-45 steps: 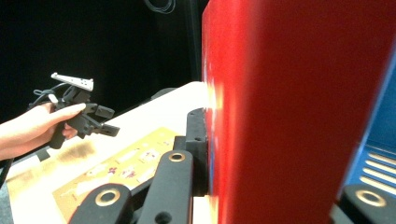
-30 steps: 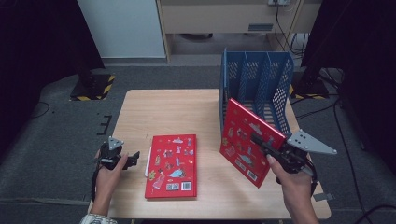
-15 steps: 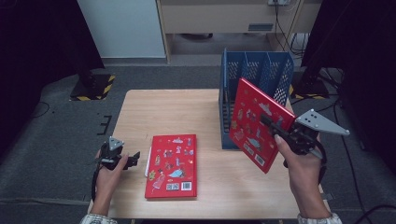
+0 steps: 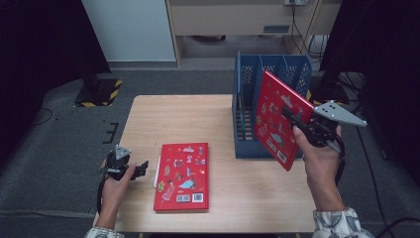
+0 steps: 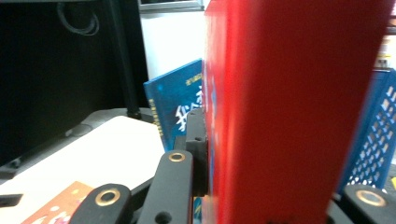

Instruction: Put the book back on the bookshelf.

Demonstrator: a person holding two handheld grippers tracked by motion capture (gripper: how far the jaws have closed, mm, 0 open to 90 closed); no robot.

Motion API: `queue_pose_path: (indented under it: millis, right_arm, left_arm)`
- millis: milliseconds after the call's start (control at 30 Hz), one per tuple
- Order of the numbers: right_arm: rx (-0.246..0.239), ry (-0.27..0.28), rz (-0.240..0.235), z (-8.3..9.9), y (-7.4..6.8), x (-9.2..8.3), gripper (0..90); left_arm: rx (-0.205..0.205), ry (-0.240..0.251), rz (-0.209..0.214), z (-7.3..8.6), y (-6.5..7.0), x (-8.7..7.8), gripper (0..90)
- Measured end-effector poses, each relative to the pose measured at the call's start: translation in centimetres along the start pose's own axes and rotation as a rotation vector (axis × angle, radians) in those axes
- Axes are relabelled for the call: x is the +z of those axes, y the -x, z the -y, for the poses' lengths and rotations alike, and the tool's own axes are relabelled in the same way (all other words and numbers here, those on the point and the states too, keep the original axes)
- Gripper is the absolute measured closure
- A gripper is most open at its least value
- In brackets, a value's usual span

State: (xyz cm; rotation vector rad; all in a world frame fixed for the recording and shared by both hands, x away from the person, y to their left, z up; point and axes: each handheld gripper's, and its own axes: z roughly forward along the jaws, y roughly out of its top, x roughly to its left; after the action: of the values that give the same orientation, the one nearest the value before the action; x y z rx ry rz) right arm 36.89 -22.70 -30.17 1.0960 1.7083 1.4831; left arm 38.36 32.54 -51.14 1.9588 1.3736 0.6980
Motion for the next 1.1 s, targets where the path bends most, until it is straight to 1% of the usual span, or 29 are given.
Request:
queue_pose_path:
  millis: [167,233,300,400,467,633,833,1100]
  right_arm:
    - [-0.009,-0.004,0.038,-0.2,0.5,1.2,79.9]
    - [-0.008,-0.009,0.044,-0.2,0.7,1.6,79.9]
    - [-0.013,-0.012,0.053,-0.2,0.7,1.9,79.9]
    - [-0.027,-0.014,0.068,-0.1,0.8,2.3,79.9]
    - [-0.018,-0.012,0.074,-0.1,1.0,2.6,79.9]
    - [-0.018,-0.011,0.096,-0.4,1.4,3.3,79.9]
    - [-0.011,-0.011,0.122,-0.5,2.0,4.5,79.9]
    - [-0.005,-0.013,0.153,-1.1,2.8,5.6,79.9]
  left_arm:
    - [-0.002,0.004,0.001,0.0,0.0,-0.1,3.2]
    - [-0.007,0.008,0.001,0.0,0.0,0.0,3.2]
    - [0.001,0.003,0.0,0.0,0.0,-0.1,3.2]
    - [0.003,0.009,0.002,-0.1,0.2,0.0,3.3]
    - [0.003,0.009,0.0,-0.1,0.2,0.0,3.3]
    - [0.004,0.006,0.0,0.0,0.2,0.0,3.3]
    - [0.015,0.001,0.004,0.0,0.4,0.1,3.3]
    - [0.012,0.005,0.003,0.0,0.4,0.1,3.4]
